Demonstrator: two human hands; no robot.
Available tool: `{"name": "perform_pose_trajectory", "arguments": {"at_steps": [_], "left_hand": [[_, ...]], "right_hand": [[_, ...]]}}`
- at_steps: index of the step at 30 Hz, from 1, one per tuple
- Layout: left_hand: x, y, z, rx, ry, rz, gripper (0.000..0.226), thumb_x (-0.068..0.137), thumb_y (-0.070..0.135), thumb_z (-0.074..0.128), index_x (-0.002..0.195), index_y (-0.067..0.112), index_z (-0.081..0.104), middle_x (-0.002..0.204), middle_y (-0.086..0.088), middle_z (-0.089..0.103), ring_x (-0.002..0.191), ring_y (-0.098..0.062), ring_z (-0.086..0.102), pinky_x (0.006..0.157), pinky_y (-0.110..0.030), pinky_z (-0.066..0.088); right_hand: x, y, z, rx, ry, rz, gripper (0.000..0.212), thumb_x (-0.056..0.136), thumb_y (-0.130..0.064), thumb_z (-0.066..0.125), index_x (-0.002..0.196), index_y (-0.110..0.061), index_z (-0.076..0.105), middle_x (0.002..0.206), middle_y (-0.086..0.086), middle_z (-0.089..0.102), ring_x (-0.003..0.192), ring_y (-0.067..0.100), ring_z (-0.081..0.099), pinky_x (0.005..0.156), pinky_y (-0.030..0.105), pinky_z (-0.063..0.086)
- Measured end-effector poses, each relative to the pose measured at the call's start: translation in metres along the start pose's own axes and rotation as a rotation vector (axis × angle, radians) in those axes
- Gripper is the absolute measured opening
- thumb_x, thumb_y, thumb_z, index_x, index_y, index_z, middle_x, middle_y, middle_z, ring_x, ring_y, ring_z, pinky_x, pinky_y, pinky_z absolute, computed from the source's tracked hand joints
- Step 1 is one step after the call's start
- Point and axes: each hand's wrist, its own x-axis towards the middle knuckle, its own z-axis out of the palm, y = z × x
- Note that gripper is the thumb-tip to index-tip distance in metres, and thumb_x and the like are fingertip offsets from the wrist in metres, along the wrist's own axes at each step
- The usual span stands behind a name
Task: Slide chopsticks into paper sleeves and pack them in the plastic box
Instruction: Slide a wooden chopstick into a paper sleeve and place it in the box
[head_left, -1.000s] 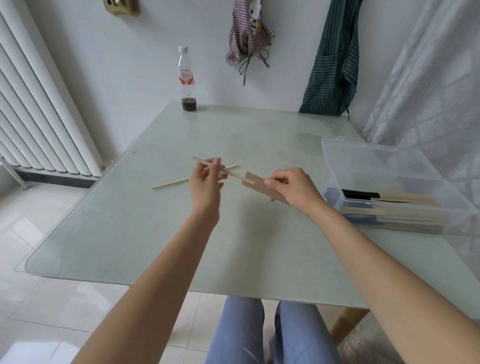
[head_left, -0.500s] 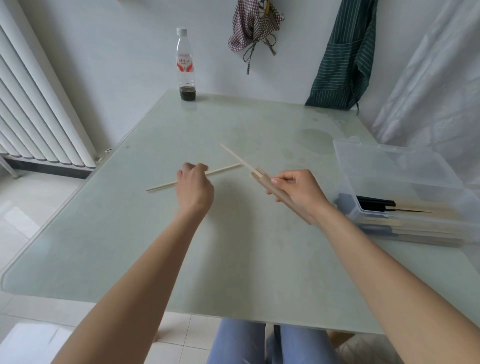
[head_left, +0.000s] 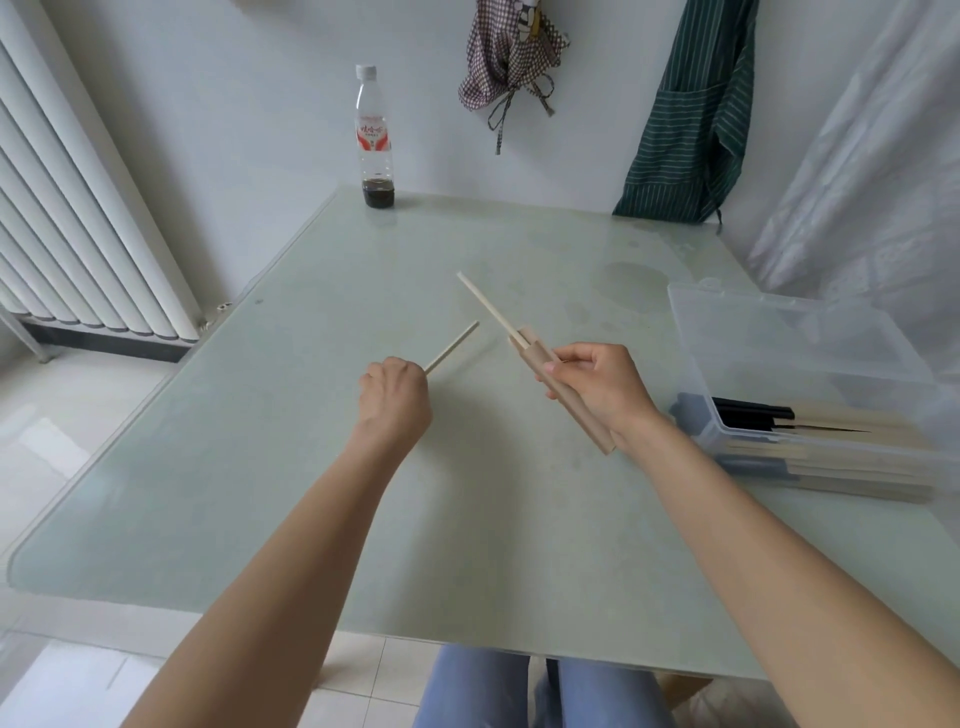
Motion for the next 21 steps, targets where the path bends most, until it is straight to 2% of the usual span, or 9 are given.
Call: {"name": "perform_pose_trajectory", "arguments": {"at_steps": [2,4,7,9,12,15,18,21], "left_hand": [[-0.010,0.007,-0.009,-0.046,0.050,0.032,0.029,0.089,-0.009,0.035,0.114,-0.010,0.049,0.114,-0.022,0.048,0.110,-0.038,0.048,0.089,-0.036,0.038],[-0.019,0.016,-0.020,-0.195,0.076,0.003,0.025,0.091,-0.008,0.034,0.114,-0.008,0.043,0.103,-0.022,0.049,0.105,-0.041,0.051,0.080,-0.040,0.039],[-0.026,0.028,-0.032,-0.534,0.092,-0.020,0.012,0.094,-0.002,0.036,0.103,0.002,0.042,0.104,-0.017,0.061,0.100,-0.038,0.054,0.071,-0.037,0.037],[-0.029,0.035,-0.036,-0.761,0.052,0.005,0.014,0.097,0.005,0.038,0.101,0.003,0.052,0.099,-0.011,0.067,0.092,-0.027,0.057,0.071,-0.030,0.039],[-0.040,0.046,-0.035,-1.255,0.003,0.011,0.019,0.098,0.008,0.044,0.087,0.004,0.059,0.079,-0.007,0.065,0.069,-0.016,0.054,0.061,-0.021,0.048],[-0.047,0.053,-0.031,-1.650,0.035,-0.006,0.024,0.097,0.003,0.045,0.075,0.003,0.052,0.075,-0.011,0.062,0.064,-0.013,0.058,0.060,-0.015,0.055],[-0.049,0.054,-0.029,-1.837,0.131,-0.047,0.020,0.097,0.001,0.045,0.078,0.003,0.053,0.078,-0.013,0.062,0.057,-0.008,0.061,0.063,-0.017,0.056],[-0.050,0.056,-0.029,-1.890,0.220,-0.060,0.019,0.097,0.002,0.046,0.080,0.004,0.054,0.077,-0.013,0.062,0.054,-0.006,0.060,0.062,-0.017,0.055]], "right_hand": [[-0.005,-0.001,-0.003,-0.014,0.010,-0.001,0.007,0.086,-0.007,0.060,0.089,-0.008,0.066,0.079,0.007,0.070,0.057,0.015,0.062,0.073,0.034,0.051],[-0.010,-0.002,-0.004,-0.014,0.030,0.014,0.006,0.086,-0.005,0.059,0.089,-0.006,0.064,0.082,0.013,0.068,0.058,0.019,0.061,0.069,0.036,0.051],[-0.018,-0.004,-0.007,0.017,0.050,0.060,0.008,0.086,0.002,0.052,0.089,-0.003,0.058,0.084,0.020,0.063,0.059,0.023,0.059,0.062,0.038,0.052],[-0.024,-0.005,-0.009,0.029,0.058,0.085,0.010,0.086,0.003,0.049,0.089,-0.003,0.056,0.084,0.018,0.061,0.059,0.021,0.060,0.062,0.039,0.054],[-0.031,-0.005,-0.012,0.035,0.065,0.103,0.016,0.087,0.002,0.048,0.081,-0.009,0.057,0.085,0.017,0.060,0.059,0.020,0.060,0.055,0.032,0.054],[-0.040,-0.004,-0.016,0.027,0.034,0.108,0.015,0.087,0.006,0.049,0.087,-0.005,0.059,0.086,0.019,0.060,0.058,0.019,0.060,0.053,0.031,0.054],[-0.048,-0.003,-0.021,-0.005,-0.005,0.094,0.013,0.087,0.005,0.051,0.087,-0.004,0.060,0.084,0.017,0.061,0.059,0.021,0.060,0.060,0.035,0.053],[-0.053,-0.004,-0.026,-0.062,-0.005,0.081,0.011,0.086,0.000,0.055,0.092,-0.004,0.064,0.081,0.012,0.063,0.061,0.021,0.061,0.063,0.034,0.052]]}}
